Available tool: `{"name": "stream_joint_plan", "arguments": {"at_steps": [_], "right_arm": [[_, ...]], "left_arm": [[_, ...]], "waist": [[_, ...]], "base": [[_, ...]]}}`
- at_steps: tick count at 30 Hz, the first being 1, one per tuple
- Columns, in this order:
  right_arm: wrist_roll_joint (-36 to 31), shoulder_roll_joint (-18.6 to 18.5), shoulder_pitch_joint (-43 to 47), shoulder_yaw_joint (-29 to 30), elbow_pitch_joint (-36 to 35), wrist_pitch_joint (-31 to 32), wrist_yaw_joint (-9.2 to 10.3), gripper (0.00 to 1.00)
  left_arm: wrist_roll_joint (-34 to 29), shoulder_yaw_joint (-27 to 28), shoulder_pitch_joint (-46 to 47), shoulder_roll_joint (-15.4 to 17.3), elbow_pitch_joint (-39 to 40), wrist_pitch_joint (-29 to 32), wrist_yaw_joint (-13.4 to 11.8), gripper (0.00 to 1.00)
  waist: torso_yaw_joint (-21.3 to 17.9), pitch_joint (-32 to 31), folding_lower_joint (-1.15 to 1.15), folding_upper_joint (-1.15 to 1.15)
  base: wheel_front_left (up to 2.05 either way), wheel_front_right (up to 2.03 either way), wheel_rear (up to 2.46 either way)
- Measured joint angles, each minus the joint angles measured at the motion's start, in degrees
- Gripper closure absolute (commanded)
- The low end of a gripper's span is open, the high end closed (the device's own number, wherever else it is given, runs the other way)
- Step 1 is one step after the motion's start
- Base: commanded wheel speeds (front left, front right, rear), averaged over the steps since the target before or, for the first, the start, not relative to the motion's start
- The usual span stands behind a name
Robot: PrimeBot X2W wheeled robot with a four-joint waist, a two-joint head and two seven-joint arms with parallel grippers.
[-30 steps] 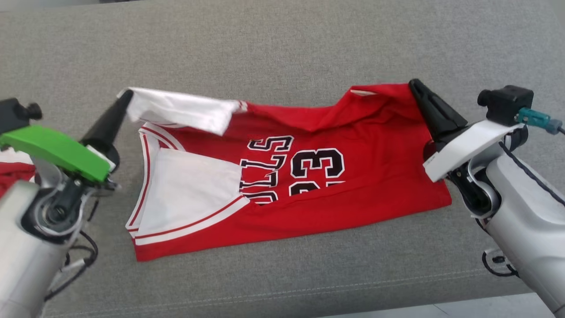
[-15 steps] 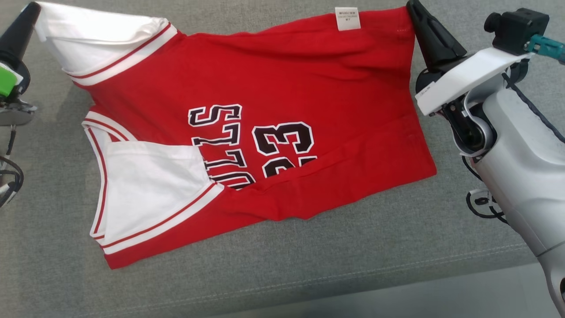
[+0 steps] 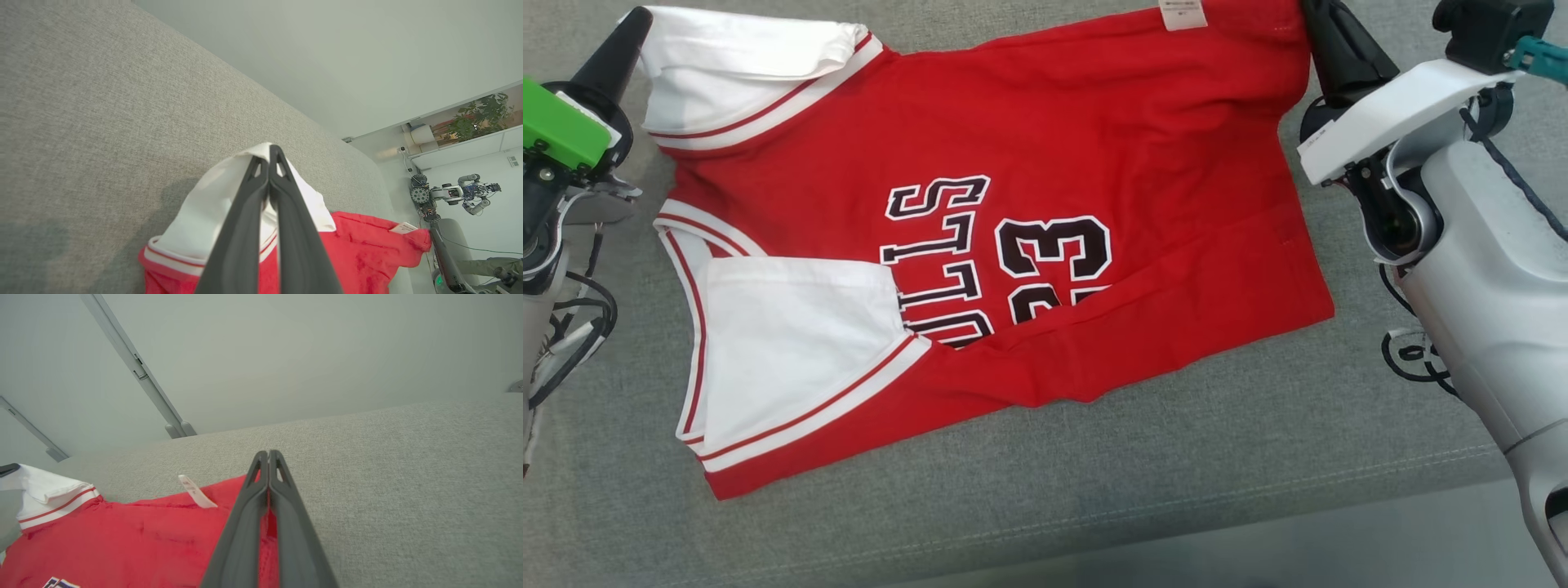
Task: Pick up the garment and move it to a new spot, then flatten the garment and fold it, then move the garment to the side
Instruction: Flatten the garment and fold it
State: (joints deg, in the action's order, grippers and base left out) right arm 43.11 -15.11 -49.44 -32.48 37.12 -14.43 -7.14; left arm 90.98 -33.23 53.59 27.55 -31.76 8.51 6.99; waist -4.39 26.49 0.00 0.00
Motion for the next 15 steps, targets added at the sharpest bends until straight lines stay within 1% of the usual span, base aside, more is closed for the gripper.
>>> {"name": "stream_joint_plan", "arguments": {"at_steps": [2,3,7,15], "right_arm": [[-0.5,0.3,0.0,-0.4,0.4,0.0,0.01,1.00],[-1.0,0.3,0.2,-1.3,0.6,0.0,0.01,1.00],[-1.4,-0.1,1.9,-1.8,0.4,0.0,0.01,1.00],[-1.1,-1.6,8.4,-2.4,0.3,0.0,0.01,1.00]], "left_arm": [[-0.1,0.1,0.2,-0.5,-0.4,-0.9,0.1,1.00],[-0.1,0.2,0.2,-1.5,0.5,-1.5,0.1,1.00],[-0.1,-0.1,-0.6,-1.6,3.5,-1.6,0.1,1.00],[0.7,-0.5,-9.0,-1.4,8.3,-2.0,0.1,1.00]], "waist": [[0.4,-0.7,0.00,0.00],[0.8,-1.9,0.00,0.00],[1.3,-3.5,0.00,0.00],[2.3,-7.0,0.00,0.00]], "base": [[0.00,0.00,0.00],[0.00,0.00,0.00],[0.00,0.00,0.00],[0.00,0.00,0.00]]}}
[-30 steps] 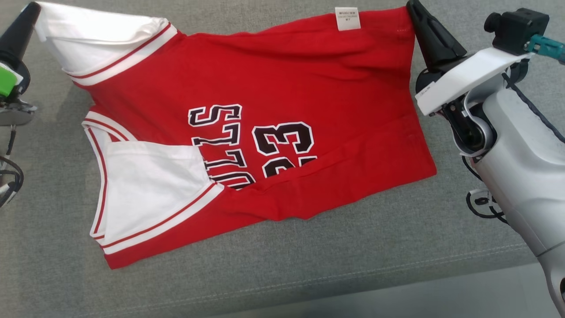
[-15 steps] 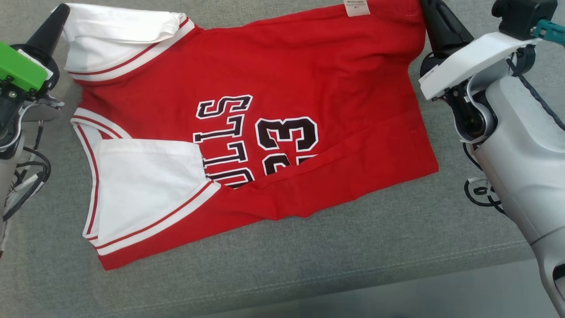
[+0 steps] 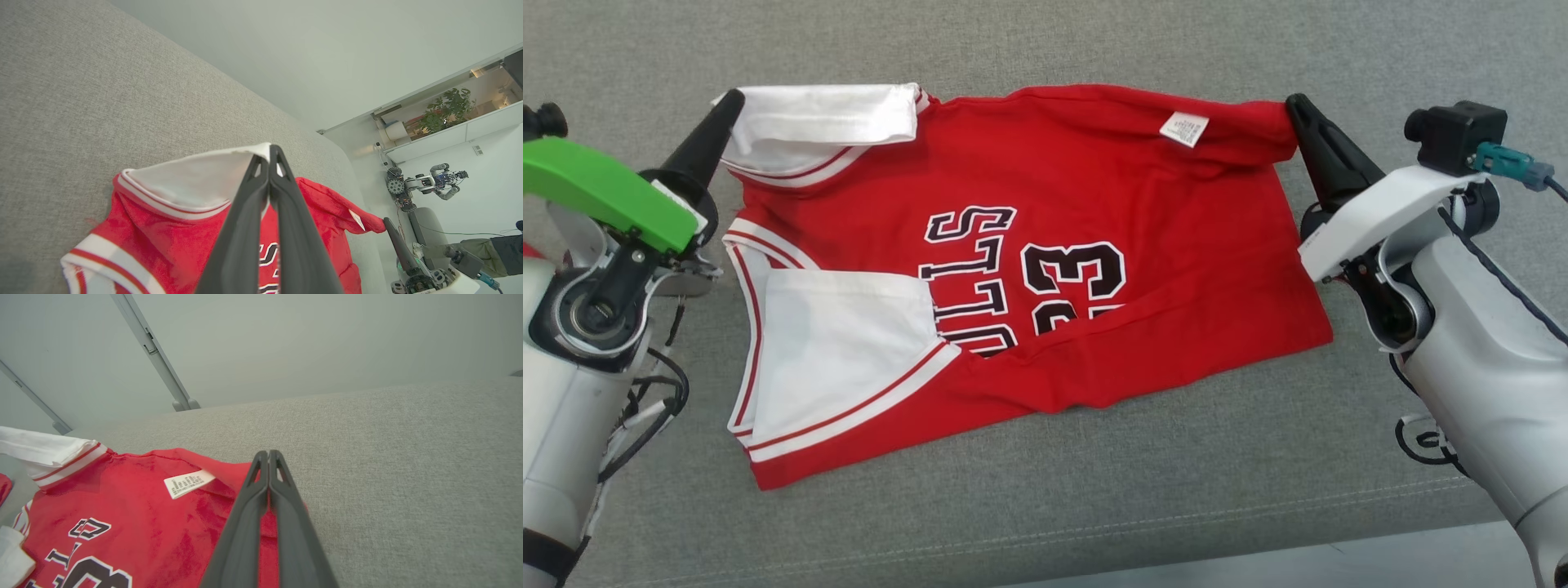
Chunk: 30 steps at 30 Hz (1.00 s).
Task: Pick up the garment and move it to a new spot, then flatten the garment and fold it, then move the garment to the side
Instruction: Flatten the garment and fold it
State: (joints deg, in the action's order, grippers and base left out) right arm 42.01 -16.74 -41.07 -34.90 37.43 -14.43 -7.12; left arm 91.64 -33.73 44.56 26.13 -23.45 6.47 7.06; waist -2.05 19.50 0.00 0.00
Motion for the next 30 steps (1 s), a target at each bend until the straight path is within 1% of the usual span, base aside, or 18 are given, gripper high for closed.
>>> {"name": "stream_joint_plan", "arguments": {"at_steps": [3,12,19,25,30], "right_arm": [[0.4,-0.9,1.9,0.0,0.0,0.0,0.00,1.00],[1.5,-1.6,6.2,0.5,0.0,0.0,-0.01,1.00],[3.4,-2.4,9.3,3.2,-0.7,0.0,0.00,1.00],[4.1,-2.6,11.0,3.7,-2.0,0.0,0.00,1.00],[4.5,-3.0,12.3,4.5,-4.0,0.0,0.00,1.00]], "left_arm": [[0.5,0.0,-2.7,0.0,1.7,-0.7,0.0,1.00],[1.9,0.9,-10.2,0.3,5.8,-3.1,0.0,1.00],[2.4,0.9,-16.3,1.4,9.1,-4.1,0.0,1.00],[2.5,1.9,-20.4,3.3,11.2,-5.5,0.0,1.00],[2.5,2.1,-23.5,3.3,14.1,-6.6,0.0,1.00]], "waist": [[0.5,-1.1,0.00,0.00],[1.9,-3.7,0.00,0.00],[2.9,-5.7,0.00,0.00],[3.4,-6.5,0.00,0.00],[3.6,-6.9,0.00,0.00]], "base": [[0.00,0.00,0.00],[0.00,0.00,0.00],[0.00,0.00,0.00],[0.00,0.00,0.00],[0.00,0.00,0.00]]}}
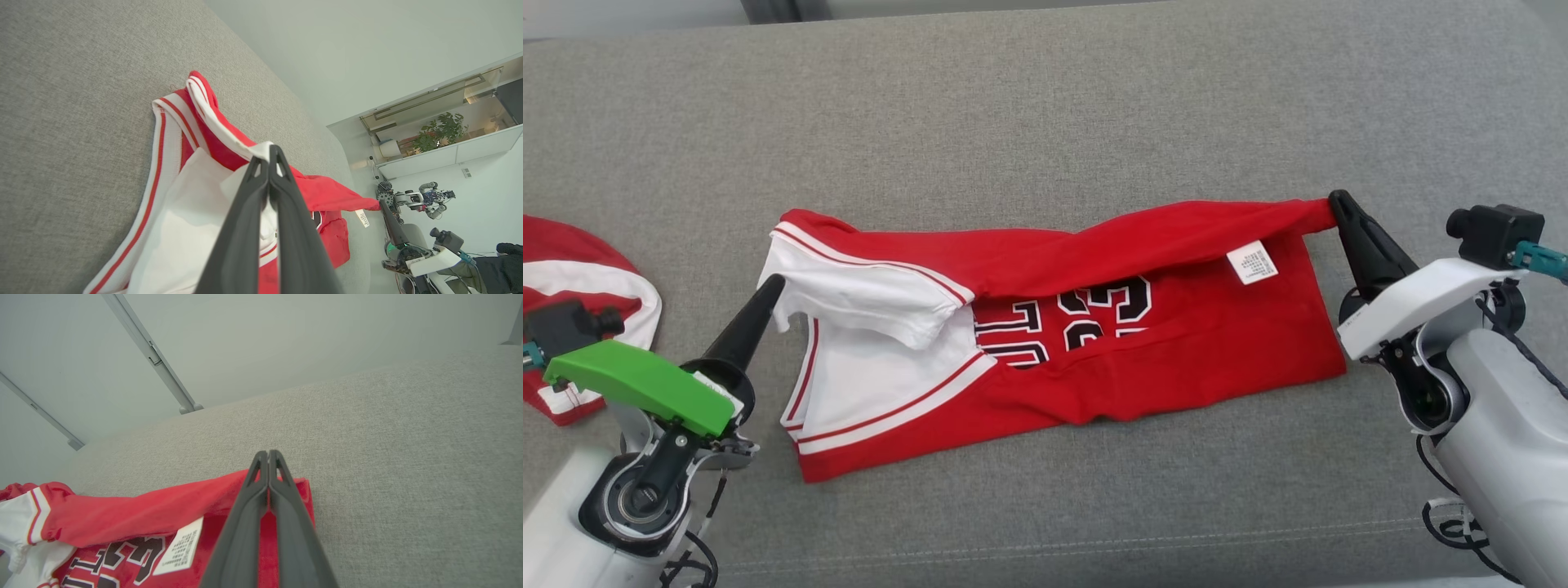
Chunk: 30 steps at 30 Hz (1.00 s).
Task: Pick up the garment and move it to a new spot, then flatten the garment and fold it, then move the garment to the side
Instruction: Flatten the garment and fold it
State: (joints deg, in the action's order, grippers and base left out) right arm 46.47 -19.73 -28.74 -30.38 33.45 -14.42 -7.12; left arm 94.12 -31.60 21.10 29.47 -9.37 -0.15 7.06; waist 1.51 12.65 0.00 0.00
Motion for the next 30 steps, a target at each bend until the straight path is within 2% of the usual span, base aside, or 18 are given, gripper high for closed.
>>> {"name": "stream_joint_plan", "arguments": {"at_steps": [16,30], "right_arm": [[2.6,-1.2,6.1,1.3,-2.2,0.0,0.00,1.00],[2.9,-1.5,8.3,-2.4,0.4,0.0,0.00,1.00]], "left_arm": [[2.5,2.1,-7.3,-0.2,5.6,-2.4,0.0,1.00],[2.5,0.2,-12.6,-0.7,6.2,-1.3,0.0,1.00]], "waist": [[0.4,-1.6,0.00,0.00],[0.4,-2.2,0.00,0.00]], "base": [[0.00,0.00,0.00],[0.00,0.00,0.00]]}}
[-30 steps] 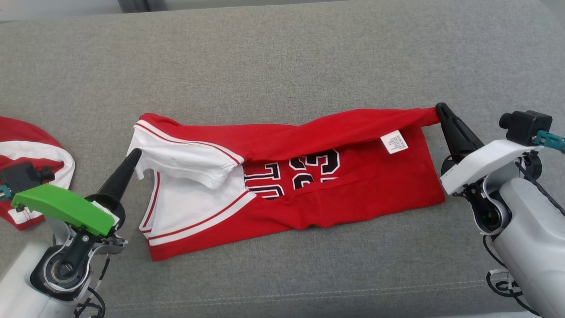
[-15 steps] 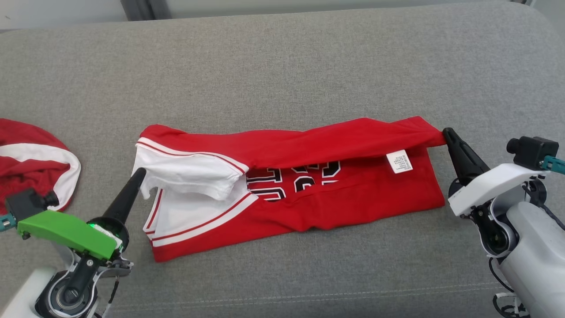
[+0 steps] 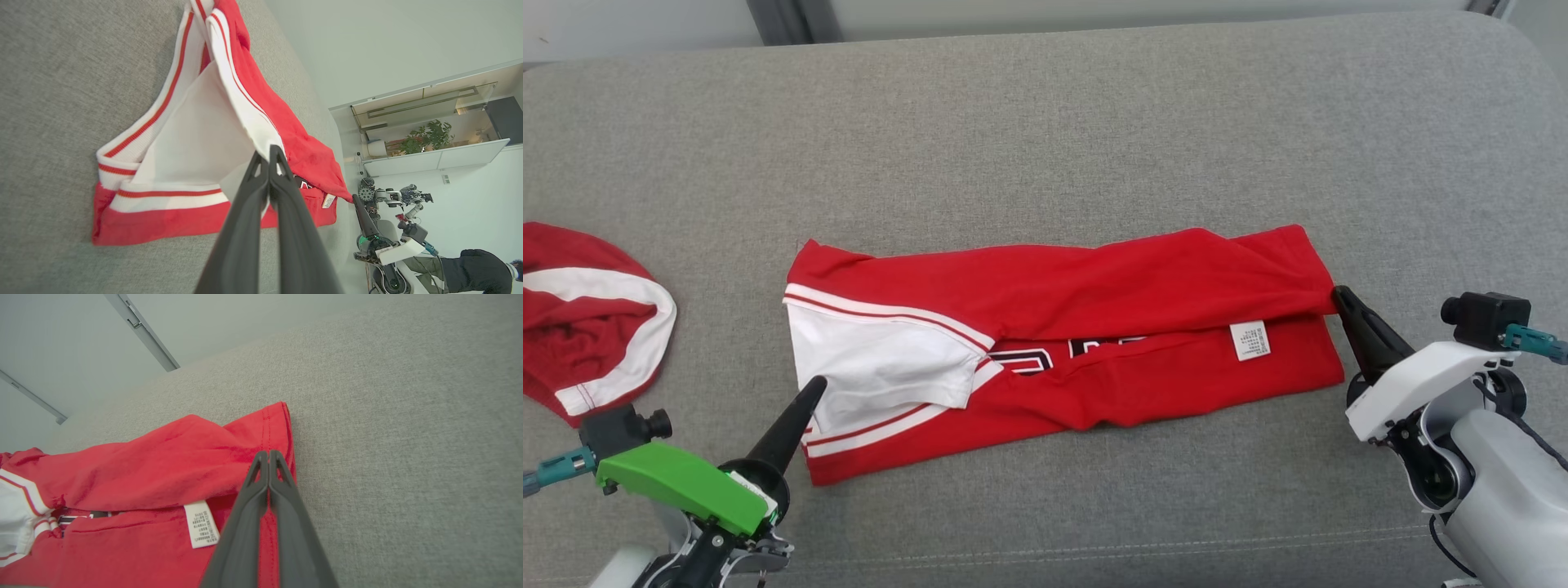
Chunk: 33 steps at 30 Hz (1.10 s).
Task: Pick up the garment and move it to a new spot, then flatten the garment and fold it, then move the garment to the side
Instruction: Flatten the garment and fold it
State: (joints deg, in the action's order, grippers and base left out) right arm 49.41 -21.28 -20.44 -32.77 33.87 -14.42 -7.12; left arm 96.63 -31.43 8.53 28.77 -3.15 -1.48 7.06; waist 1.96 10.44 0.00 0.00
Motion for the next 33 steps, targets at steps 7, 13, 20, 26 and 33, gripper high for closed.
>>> {"name": "stream_joint_plan", "arguments": {"at_steps": [7,13,20,26,33], "right_arm": [[0.0,0.2,0.0,-0.1,1.5,0.0,0.00,0.91],[0.0,0.9,-0.2,0.0,2.6,0.0,0.00,0.72],[0.0,1.6,-0.9,0.0,3.3,0.0,0.00,0.00],[-0.5,1.8,-2.0,2.1,2.9,0.0,0.00,0.00],[-0.7,1.8,-2.1,5.0,1.5,0.0,0.00,0.00]], "left_arm": [[0.0,0.4,-0.2,-0.2,-1.5,-0.1,0.0,1.00],[-0.1,-0.9,-0.2,-0.5,-5.1,0.9,0.0,1.00],[-1.6,-2.4,0.0,-1.3,-9.0,1.4,0.0,0.23],[-4.7,-1.7,1.1,-1.8,-10.9,-0.8,0.0,0.00],[-8.7,-0.7,2.8,-1.7,-10.9,-4.4,0.0,0.00]], "waist": [[0.2,0.2,0.00,0.00],[0.4,0.6,0.00,0.00],[0.4,1.0,0.00,0.00],[0.0,1.2,0.00,0.00],[-0.3,1.1,0.00,0.00]], "base": [[0.00,0.00,0.00],[0.00,0.00,0.00],[0.00,0.00,0.00],[0.00,0.00,0.00],[0.00,0.00,0.00]]}}
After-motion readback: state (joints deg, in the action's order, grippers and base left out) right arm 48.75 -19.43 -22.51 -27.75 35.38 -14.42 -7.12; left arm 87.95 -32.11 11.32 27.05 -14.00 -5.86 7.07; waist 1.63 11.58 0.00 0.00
